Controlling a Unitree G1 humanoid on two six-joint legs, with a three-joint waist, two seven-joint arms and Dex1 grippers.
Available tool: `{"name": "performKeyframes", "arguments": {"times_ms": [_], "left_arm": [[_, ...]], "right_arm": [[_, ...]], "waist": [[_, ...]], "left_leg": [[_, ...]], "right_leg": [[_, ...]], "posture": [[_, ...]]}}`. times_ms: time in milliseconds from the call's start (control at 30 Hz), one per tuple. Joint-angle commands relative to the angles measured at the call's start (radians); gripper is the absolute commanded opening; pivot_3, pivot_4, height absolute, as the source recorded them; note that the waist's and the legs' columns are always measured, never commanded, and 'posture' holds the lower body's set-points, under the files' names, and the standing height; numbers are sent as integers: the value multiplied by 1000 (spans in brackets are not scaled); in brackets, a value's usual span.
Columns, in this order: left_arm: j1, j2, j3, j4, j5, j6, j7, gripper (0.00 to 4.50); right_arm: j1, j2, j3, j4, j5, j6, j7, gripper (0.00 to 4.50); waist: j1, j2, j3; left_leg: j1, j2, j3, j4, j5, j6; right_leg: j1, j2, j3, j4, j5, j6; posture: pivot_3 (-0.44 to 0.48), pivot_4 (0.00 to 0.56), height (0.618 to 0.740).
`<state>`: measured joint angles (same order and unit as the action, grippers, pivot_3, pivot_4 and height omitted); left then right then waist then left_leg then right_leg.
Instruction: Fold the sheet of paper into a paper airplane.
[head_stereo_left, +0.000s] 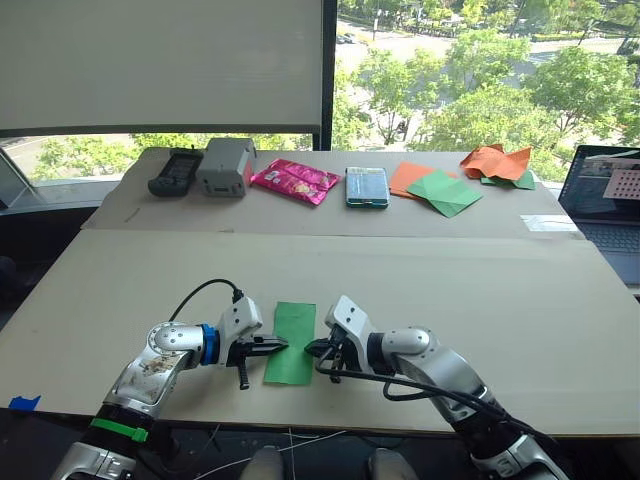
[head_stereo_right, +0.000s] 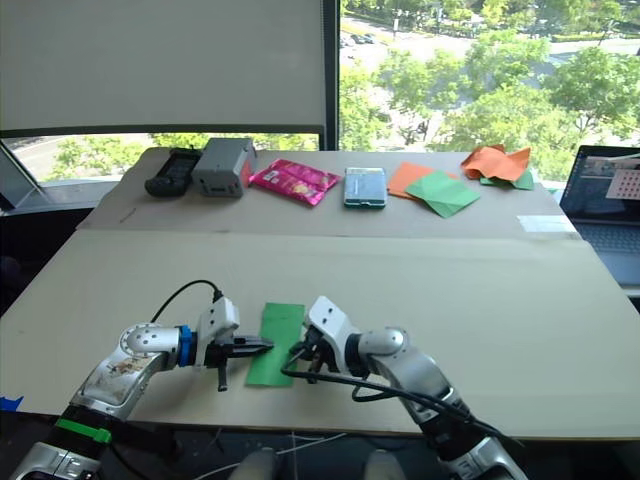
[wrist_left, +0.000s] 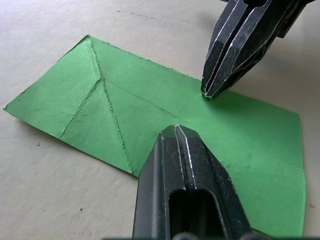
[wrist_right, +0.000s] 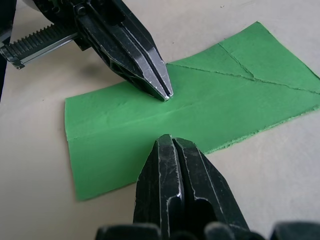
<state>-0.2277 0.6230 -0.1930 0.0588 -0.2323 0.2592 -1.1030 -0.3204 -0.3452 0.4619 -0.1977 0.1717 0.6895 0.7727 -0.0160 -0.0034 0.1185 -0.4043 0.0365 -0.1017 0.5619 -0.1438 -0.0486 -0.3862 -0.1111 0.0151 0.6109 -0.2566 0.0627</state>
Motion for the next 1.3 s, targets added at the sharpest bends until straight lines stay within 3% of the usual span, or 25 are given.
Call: {"name": "performKeyframes", "arguments": {"times_ms": [33, 533, 633, 733, 833, 1033, 1167, 1300], "left_arm": [[13, 18, -28, 38, 42, 13, -3, 0], [26, 30, -30, 27, 39, 18, -11, 0], [31, 30, -26, 19, 34, 18, -11, 0], [37, 43, 14, -16, 3, 24, -12, 0], [56, 79, 102, -111, -79, 75, -20, 0], [75, 138, 239, -196, -198, 190, -12, 0], [78, 134, 227, -180, -173, 175, 1, 0], [51, 79, 145, -162, -132, 143, 9, 0]], "right_arm": [[35, -27, 47, -12, 8, 56, 29, 49], [76, -92, 101, -110, 35, 107, 59, 49], [91, -72, 29, -112, 54, 40, 38, 49], [104, -71, -123, -200, 153, -17, 65, 49], [120, -97, -253, -286, 264, 46, 71, 49], [177, -136, -272, -356, 272, 59, 21, 49], [196, -123, -284, -356, 277, 59, -14, 49], [204, -117, -298, -362, 286, 64, -44, 49]], "waist": [[0, 0, 0], [-2, -1, 0], [-1, -2, 0], [-1, -3, 4], [-4, -4, 9], [4, -9, 13], [2, -5, 15], [5, -6, 15]], "left_leg": [[0, 0, 0, 0, 0, 0], [0, 0, 0, 0, 0, 0], [0, 0, 0, -1, 0, -1], [-1, 0, 0, -1, 0, -1], [-3, 0, 0, -1, 0, -1], [-2, 1, 0, -4, 0, -1], [-3, 0, 0, -4, 0, -1], [-6, 0, 0, -4, 0, -1]], "right_leg": [[0, 0, 0, 0, 0, 0], [0, -1, 0, -1, 0, 0], [0, -1, 0, -1, 0, 0], [-1, -1, 0, -1, 0, 0], [-3, -1, 0, -2, 0, 0], [-3, -2, -3, -3, 0, 0], [-2, -3, -2, -10, 0, 0], [-2, -3, -2, -16, 0, 0]], "posture": [[0, 150, 720], [0, 150, 720], [0, 150, 720], [0, 150, 720], [0, 150, 720], [0, 150, 720], [0, 150, 720], [0, 150, 720]]}}
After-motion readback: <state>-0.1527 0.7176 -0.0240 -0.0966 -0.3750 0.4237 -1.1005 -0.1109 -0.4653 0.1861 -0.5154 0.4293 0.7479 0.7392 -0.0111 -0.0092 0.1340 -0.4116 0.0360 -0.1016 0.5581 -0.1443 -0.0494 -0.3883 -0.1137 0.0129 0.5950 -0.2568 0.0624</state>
